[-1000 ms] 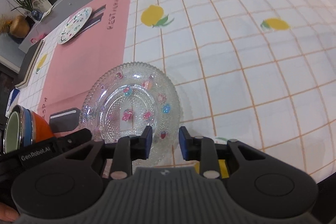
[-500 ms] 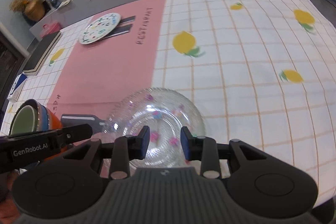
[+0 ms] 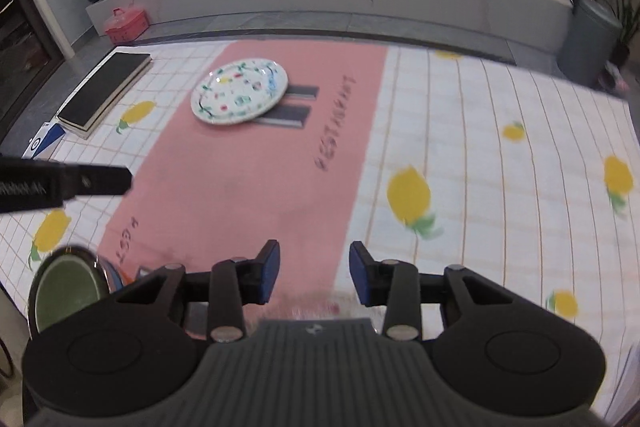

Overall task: Organize plates and bowls
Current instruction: 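Move both grippers to the white Fruity plate, then grip the Fruity plate rim with both grippers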

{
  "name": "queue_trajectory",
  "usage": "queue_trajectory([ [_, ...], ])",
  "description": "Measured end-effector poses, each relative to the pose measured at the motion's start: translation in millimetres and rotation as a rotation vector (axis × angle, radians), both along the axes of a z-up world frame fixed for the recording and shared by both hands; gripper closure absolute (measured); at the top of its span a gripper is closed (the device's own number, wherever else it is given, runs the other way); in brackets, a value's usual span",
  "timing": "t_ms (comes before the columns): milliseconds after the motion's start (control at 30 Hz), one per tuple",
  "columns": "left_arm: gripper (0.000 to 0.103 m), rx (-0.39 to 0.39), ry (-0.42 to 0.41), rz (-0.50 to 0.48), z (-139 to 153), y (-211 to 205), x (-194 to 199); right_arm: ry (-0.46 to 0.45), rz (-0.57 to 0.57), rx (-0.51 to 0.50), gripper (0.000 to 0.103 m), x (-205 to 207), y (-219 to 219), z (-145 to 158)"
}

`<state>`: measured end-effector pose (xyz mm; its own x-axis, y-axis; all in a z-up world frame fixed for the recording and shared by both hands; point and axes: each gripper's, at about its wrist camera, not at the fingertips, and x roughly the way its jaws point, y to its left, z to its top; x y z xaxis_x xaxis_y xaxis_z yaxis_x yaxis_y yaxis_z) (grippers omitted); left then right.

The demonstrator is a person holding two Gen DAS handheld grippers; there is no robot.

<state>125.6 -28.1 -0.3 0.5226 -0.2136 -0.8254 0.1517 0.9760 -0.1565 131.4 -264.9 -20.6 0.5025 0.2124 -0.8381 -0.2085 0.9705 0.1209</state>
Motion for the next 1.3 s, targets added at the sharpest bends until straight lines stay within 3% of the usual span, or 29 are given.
queue_trajectory([
  [200,0.083,0.053,-0.033,0.001,10.5,31.9,31.7,0.013,0.020,0.025,0.060,37.6,21.3,4.7],
  [400,0.083,-0.042,-0.005,0.024,-1.1,76.5,70.3,0.051,-0.001,0.096,0.060,77.1,39.3,-3.2],
  [600,0.076,-0.124,0.029,0.068,-30.7,109.4,107.1,0.084,-0.031,0.148,0.060,117.3,56.8,-20.2],
  [833,0.072,-0.149,0.038,0.055,-68.4,111.2,146.3,0.083,-0.084,0.180,0.060,166.2,65.6,-50.4],
  [1300,0.072,-0.260,0.039,0.167,-134.7,123.5,199.7,0.125,-0.187,0.312,0.067,235.3,58.8,-114.4],
])
